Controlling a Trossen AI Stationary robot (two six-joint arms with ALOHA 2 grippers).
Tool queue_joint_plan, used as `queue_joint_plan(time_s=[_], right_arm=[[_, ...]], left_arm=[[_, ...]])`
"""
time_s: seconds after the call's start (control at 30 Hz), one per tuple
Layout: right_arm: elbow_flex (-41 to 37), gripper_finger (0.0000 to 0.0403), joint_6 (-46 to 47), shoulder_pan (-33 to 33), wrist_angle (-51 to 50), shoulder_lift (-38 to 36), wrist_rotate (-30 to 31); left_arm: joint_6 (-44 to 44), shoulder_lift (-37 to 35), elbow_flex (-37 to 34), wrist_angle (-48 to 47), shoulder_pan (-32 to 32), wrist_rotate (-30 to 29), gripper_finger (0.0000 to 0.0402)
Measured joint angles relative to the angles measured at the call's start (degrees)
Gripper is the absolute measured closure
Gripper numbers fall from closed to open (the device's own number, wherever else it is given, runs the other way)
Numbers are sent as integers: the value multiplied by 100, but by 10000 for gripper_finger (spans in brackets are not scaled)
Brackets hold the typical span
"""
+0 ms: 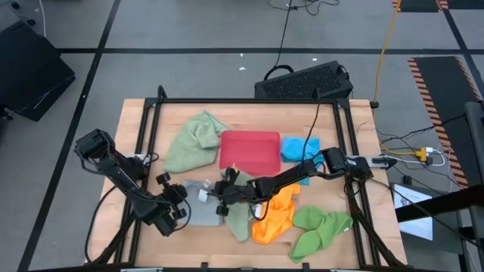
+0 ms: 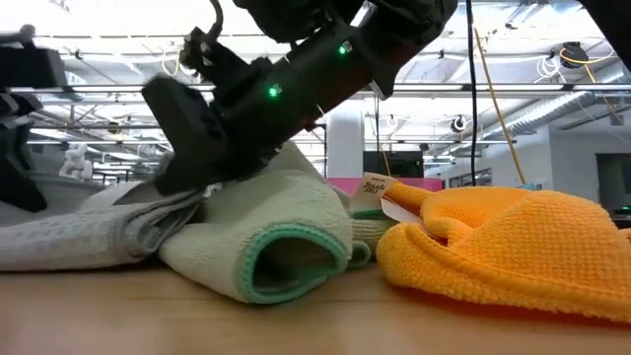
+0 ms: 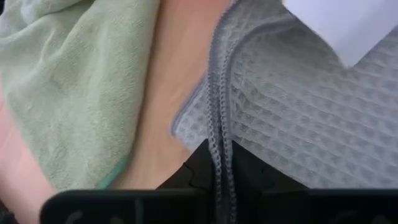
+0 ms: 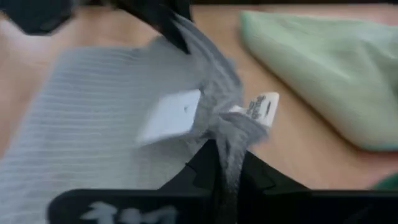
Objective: Fold microfiber towels
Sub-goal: Fold the gray microfiber cloth
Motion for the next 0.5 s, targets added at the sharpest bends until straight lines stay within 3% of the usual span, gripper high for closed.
queue_joint_plan(time_s=[0.27,0.5], right_arm=[[-3,258,-107,197,-169,-29,812],[-7,226,-226,438,-852,-463,1419]], left_arm=[[-278,-11,-16,-340,285,265,276],[-313,-218,548,-841,285,168,250]])
